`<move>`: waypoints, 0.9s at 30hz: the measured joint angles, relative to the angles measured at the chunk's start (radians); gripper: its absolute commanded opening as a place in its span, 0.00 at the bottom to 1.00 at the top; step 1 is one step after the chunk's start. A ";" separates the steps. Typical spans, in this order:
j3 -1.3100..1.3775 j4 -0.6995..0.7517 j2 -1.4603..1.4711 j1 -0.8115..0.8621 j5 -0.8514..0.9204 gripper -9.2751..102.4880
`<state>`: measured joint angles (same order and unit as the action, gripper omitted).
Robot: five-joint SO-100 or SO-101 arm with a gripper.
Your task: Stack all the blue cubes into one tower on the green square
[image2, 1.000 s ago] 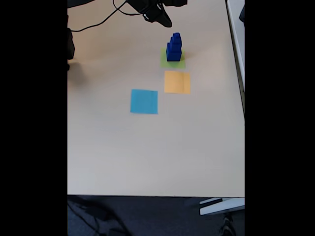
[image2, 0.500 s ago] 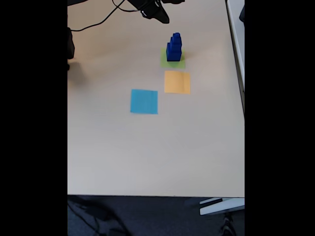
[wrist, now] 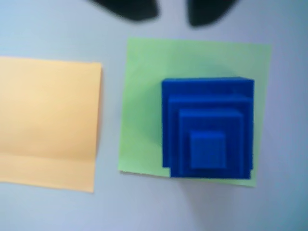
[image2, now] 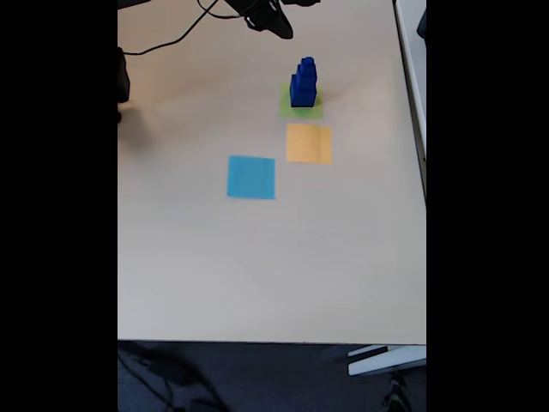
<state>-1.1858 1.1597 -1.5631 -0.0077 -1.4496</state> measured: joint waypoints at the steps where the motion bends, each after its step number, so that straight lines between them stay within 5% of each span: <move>1: 0.000 0.000 0.000 0.000 0.000 0.08; 27: -0.032 0.000 0.000 -0.006 -0.017 0.08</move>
<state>-1.2180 1.1597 -1.5631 -0.0138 -1.4665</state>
